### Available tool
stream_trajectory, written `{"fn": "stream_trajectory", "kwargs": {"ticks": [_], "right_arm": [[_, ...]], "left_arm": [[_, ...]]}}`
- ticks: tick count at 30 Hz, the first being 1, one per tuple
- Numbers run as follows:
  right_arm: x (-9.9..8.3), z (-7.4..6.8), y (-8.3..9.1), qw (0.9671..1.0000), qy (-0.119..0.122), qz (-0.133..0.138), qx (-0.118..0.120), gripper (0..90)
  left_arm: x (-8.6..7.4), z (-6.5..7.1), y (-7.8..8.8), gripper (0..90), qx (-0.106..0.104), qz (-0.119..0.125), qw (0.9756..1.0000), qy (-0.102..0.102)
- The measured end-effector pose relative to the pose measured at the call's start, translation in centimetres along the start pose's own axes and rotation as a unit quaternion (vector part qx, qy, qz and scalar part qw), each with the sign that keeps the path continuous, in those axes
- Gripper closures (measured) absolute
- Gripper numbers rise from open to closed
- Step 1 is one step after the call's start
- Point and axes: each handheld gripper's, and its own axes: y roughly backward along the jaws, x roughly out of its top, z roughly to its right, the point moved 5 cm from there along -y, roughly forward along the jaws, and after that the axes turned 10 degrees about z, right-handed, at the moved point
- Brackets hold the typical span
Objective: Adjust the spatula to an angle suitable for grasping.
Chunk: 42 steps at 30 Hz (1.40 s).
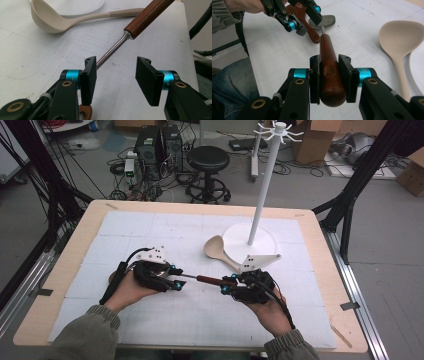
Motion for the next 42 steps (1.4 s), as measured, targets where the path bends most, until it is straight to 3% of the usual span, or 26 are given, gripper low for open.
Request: {"fn": "stream_trajectory", "kwargs": {"ticks": [19,27,42], "right_arm": [[-0.4,0.7,2.2,1.0,0.002,-0.004,0.006,72.3],[-1.1,1.3,3.7,0.9999,0.003,-0.006,0.013,72.3],[-2.4,2.3,6.0,0.9998,0.003,-0.006,0.021,72.3]], "left_arm": [[-0.1,-0.2,-1.7,53.4,-0.008,-0.003,1.0,0.004],[0.6,0.7,-2.9,53.5,-0.035,-0.012,0.9993,-0.01],[0.6,0.8,-3.7,53.4,-0.046,-0.021,0.9987,-0.011]]}}
